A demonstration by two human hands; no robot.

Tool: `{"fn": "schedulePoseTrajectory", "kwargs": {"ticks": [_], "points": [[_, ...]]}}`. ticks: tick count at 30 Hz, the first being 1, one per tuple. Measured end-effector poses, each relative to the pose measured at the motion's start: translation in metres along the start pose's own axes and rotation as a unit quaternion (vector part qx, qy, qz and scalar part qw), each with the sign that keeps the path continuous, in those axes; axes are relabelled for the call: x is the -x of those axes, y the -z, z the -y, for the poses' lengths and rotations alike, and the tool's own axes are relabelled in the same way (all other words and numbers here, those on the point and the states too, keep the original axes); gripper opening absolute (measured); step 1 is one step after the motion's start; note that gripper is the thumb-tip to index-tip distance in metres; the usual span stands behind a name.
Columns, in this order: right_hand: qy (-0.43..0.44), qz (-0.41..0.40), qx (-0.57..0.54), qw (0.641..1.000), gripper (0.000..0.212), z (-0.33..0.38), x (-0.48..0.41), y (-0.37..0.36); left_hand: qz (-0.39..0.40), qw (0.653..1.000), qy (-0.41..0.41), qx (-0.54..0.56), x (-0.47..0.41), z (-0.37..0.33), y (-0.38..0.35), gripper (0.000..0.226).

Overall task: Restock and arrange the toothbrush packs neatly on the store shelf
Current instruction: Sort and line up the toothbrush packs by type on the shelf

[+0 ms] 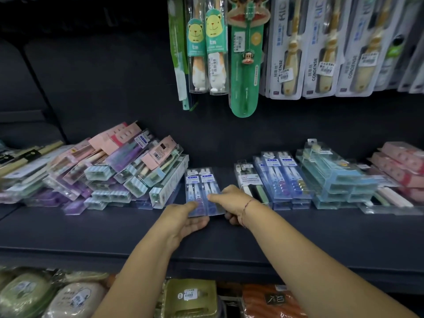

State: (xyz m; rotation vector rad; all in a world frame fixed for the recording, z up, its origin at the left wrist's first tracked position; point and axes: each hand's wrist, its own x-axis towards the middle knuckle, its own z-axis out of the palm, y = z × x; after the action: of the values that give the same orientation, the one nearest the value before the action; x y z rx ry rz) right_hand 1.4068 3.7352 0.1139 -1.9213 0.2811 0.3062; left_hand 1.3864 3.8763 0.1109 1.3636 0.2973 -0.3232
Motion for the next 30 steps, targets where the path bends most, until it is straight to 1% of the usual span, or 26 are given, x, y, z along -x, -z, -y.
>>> {"fn": "schedulePoseTrajectory", "kwargs": {"ticks": [2,3,6,7,9,12,14,17,20,23,25,27,29,30], "points": [[0.035,-0.009,-0.045,0.998,0.040,-0.008,0.015,0.006,-0.002,1.000,-0.026,-0.002,0.008,0.003,-0.014,0.014],[0.062,-0.026,-0.068,0.995,0.036,-0.013,0.024,0.011,-0.004,0.999,-0.048,-0.005,0.013,0.005,-0.022,0.016],[0.155,-0.094,-0.142,0.973,0.021,-0.025,0.055,0.034,0.001,0.991,-0.134,0.014,0.028,0.011,-0.052,0.010],[0.178,-0.119,-0.157,0.964,0.019,-0.028,0.064,0.044,0.011,0.988,-0.152,0.025,0.033,0.011,-0.063,0.007],[0.206,-0.184,-0.172,0.946,0.018,-0.036,0.077,0.066,0.035,0.986,-0.161,0.036,0.036,0.009,-0.086,0.010],[0.196,-0.272,-0.185,0.924,0.017,-0.053,0.077,0.096,0.063,0.989,-0.134,0.013,0.025,0.011,-0.121,0.013],[0.175,-0.300,-0.194,0.918,0.018,-0.063,0.073,0.106,0.076,0.991,-0.105,-0.013,0.017,0.014,-0.141,0.018],[0.157,-0.296,-0.225,0.915,0.018,-0.072,0.067,0.110,0.066,0.993,-0.085,-0.039,0.009,0.018,-0.158,0.018],[0.161,-0.284,-0.236,0.915,0.021,-0.075,0.065,0.113,0.042,0.992,-0.097,-0.072,0.005,0.017,-0.163,0.026],[0.161,-0.283,-0.239,0.915,0.027,-0.076,0.063,0.114,0.040,0.986,-0.105,-0.125,0.006,0.014,-0.163,0.032],[0.159,-0.285,-0.217,0.920,0.033,-0.077,0.062,0.114,0.043,0.977,-0.121,-0.170,0.005,0.015,-0.160,0.039],[0.158,-0.290,-0.179,0.927,0.040,-0.079,0.064,0.114,0.017,0.959,-0.166,-0.228,0.002,0.017,-0.148,0.039],[0.161,-0.297,-0.154,0.929,0.047,-0.081,0.067,0.113,-0.056,0.923,-0.240,-0.296,-0.001,0.019,-0.124,0.034],[0.164,-0.306,-0.146,0.926,0.050,-0.082,0.071,0.111,-0.116,0.892,-0.280,-0.334,-0.004,0.019,-0.108,0.033]]}}
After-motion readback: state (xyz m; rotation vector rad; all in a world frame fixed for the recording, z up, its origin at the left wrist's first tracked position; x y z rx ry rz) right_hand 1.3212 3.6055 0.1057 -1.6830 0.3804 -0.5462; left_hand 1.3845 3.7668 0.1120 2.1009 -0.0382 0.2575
